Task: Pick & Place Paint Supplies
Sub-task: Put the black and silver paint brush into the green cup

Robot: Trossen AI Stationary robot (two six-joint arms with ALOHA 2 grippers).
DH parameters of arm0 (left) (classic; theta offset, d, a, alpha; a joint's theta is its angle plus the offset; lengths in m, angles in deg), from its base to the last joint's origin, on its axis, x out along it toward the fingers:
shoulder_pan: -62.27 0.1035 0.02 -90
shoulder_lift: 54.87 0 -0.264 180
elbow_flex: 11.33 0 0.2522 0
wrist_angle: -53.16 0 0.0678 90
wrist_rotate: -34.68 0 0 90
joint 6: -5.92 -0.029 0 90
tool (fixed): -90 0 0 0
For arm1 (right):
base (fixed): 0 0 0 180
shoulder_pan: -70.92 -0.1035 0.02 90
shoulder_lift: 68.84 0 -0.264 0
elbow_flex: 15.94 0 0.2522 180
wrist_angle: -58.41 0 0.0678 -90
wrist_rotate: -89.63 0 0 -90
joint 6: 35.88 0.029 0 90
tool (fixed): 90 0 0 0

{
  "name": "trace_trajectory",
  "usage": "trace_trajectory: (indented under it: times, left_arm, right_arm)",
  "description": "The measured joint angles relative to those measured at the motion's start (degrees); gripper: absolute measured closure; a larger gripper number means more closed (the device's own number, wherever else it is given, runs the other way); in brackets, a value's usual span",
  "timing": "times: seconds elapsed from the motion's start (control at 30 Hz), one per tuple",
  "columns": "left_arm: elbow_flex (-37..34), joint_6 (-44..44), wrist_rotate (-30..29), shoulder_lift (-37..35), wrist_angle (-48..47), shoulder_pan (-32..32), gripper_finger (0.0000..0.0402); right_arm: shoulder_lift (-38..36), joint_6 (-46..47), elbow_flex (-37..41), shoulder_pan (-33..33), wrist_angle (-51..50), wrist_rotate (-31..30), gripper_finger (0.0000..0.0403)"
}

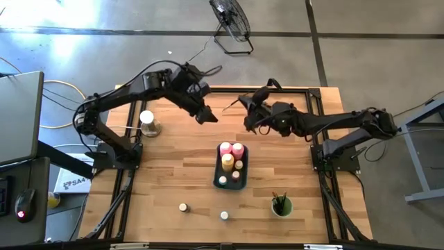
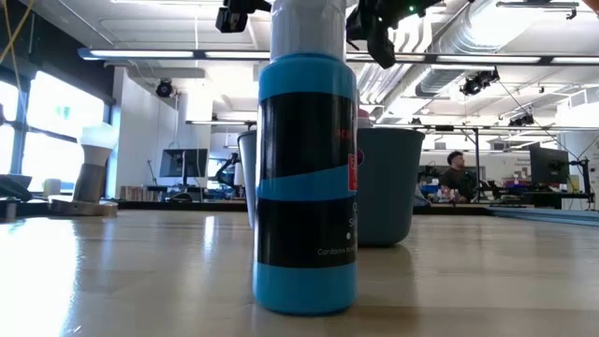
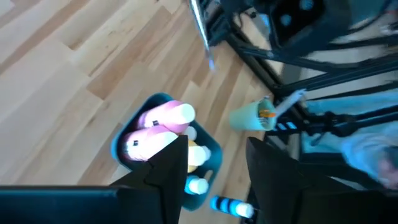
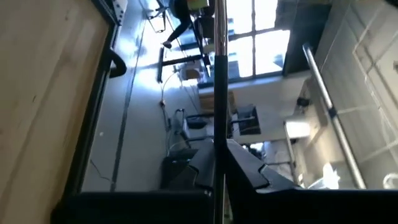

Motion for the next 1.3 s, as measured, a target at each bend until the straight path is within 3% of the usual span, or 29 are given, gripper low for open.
trace_trajectory:
  times: [0.17,0.37,0.73,0.93,1.1,1.3]
  left_arm:
    - [0.0,0.37,4.34,-0.11,-0.02,2.08,0.0242]
    - [0.0,-1.96,2.56,0.26,-0.02,1.93,0.0242]
    - [0.0,-3.08,-4.23,0.22,1.18,1.93,0.0242]
    - [-0.54,-3.08,-6.0,0.22,9.66,1.74,0.0242]
    - [-1.38,-7.42,-5.6,0.26,18.77,0.65,0.0242]
    - [-1.38,-13.31,-5.84,0.26,23.12,-2.01,0.0242]
  right_arm:
    - [-3.37,12.18,0.01,2.18,-3.71,-0.03,0.0395]
    - [-11.86,30.43,0.0,3.0,-10.11,4.1,0.0395]
    - [-29.45,65.84,-0.01,2.96,-27.04,19.72,0.0395]
    - [-35.78,83.03,-0.01,2.73,-32.75,27.29,0.0394]
    - [-38.4,89.97,0.01,-1.08,-34.21,26.92,0.0395]
    - [-38.81,96.39,0.01,-10.66,-37.45,16.39,0.0395]
